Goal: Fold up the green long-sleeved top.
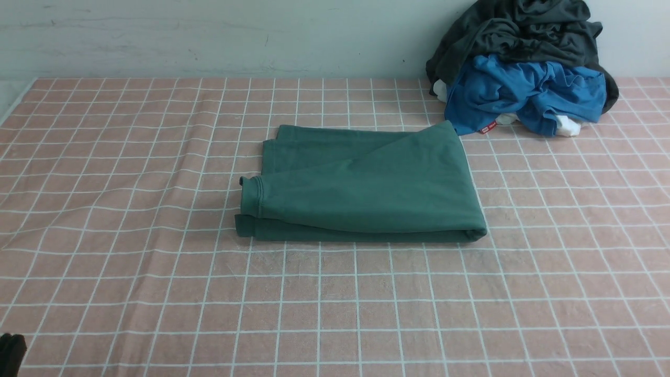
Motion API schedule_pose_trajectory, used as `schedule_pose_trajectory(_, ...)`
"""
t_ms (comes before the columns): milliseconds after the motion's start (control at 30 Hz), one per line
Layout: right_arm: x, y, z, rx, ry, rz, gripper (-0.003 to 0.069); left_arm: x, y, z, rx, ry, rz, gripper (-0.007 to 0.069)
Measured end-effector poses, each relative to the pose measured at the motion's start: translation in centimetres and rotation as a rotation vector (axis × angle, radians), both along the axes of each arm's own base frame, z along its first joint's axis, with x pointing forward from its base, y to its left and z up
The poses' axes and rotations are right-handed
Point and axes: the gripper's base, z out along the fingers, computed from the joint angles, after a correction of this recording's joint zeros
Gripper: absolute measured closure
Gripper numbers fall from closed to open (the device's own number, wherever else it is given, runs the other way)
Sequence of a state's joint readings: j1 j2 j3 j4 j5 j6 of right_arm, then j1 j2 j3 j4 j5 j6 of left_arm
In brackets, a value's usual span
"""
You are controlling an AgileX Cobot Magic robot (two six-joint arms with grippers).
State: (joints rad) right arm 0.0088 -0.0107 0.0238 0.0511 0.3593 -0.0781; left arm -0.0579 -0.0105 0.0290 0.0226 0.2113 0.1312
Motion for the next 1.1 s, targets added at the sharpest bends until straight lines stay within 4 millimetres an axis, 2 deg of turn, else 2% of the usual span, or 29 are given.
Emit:
schedule_pose_trajectory(167,0.0,0.0,0.0,0.0,0.0,0.0,0.0673,-0.26,-0.12,-0.96,-0.02,0.124,-0.009,0.0627)
schedule_pose_trajectory(1100,0.0,0.0,0.0,0.0,0.0,-0.001,0.0673,-0.28,-0.15,-0.94,-0.006,0.128,-0.015,0.0627)
